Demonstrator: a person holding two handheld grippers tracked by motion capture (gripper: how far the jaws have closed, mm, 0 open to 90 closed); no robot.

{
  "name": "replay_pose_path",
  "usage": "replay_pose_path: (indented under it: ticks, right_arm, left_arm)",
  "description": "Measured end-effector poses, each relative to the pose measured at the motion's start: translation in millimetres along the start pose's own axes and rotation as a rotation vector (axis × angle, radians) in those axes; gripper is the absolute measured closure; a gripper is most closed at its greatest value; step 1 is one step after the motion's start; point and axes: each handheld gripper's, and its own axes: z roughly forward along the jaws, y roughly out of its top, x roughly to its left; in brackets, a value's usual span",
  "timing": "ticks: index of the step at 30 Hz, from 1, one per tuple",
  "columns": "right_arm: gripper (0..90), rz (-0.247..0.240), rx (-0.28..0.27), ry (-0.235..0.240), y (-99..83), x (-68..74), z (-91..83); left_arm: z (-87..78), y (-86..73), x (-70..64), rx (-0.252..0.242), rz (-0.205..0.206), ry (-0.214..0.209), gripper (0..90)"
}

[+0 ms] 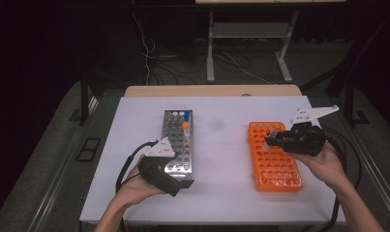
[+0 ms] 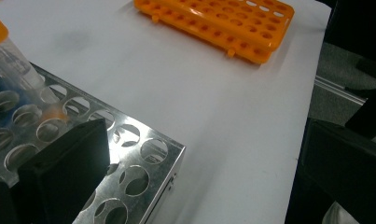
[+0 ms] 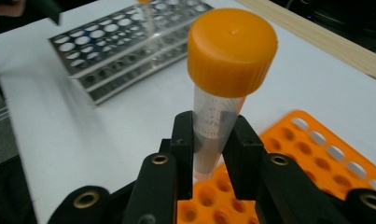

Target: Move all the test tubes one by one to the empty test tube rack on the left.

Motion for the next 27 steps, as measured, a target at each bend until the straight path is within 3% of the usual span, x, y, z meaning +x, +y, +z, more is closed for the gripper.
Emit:
replay_pose_path:
  ticks: [10,18,27]
  right_arm:
    - [74.3,-0.077,0.030,0.088,17.7,35.3,10.9]
    - [74.3,-0.119,0.063,0.162,26.2,56.1,32.9]
    - [74.3,-0.167,0.092,0.211,33.0,74.0,54.7]
  left_arm:
    - [-1.3,15.1,-3.2,0.000,0.031,-0.011,0.0]
    - [0.7,32.4,-2.6,-0.004,0.056,-0.030,1.5]
    - [5.3,58.0,-2.0,-0.007,0.085,-0.071,10.2]
